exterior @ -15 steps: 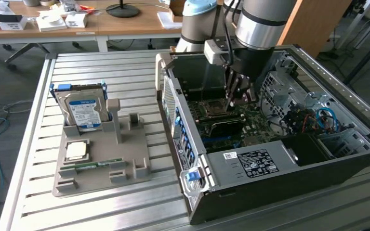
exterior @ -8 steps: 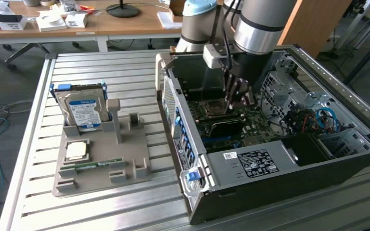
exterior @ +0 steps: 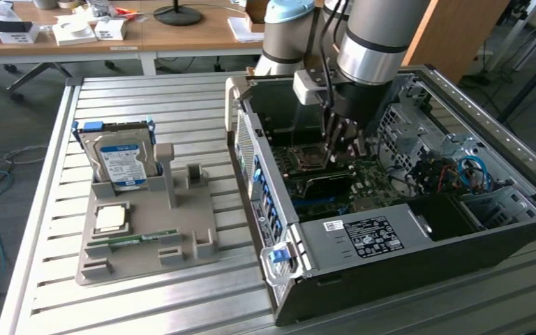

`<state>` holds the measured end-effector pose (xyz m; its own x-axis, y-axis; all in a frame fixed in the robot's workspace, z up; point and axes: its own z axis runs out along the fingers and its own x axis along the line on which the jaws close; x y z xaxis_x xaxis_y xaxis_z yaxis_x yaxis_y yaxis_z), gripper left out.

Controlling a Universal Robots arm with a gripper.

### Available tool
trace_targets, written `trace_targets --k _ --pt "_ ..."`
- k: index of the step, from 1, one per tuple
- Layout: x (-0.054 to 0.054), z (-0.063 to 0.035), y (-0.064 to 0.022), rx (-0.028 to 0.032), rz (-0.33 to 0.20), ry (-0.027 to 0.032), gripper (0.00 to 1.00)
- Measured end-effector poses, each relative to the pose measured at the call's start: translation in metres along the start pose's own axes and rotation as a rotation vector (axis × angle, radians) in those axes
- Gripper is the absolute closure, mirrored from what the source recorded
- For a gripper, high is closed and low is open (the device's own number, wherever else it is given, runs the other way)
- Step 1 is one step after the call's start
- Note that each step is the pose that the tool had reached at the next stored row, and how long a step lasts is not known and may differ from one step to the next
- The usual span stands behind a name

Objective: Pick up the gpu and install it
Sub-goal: 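Press down on the gpu until it lock into place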

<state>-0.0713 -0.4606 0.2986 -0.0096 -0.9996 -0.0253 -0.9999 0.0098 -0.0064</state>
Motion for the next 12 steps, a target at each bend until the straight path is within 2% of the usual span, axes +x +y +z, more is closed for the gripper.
trace_targets --k 12 --pt "0.0003 0.0086 0.0001 -0.0001 0.000 0.0001 0.89"
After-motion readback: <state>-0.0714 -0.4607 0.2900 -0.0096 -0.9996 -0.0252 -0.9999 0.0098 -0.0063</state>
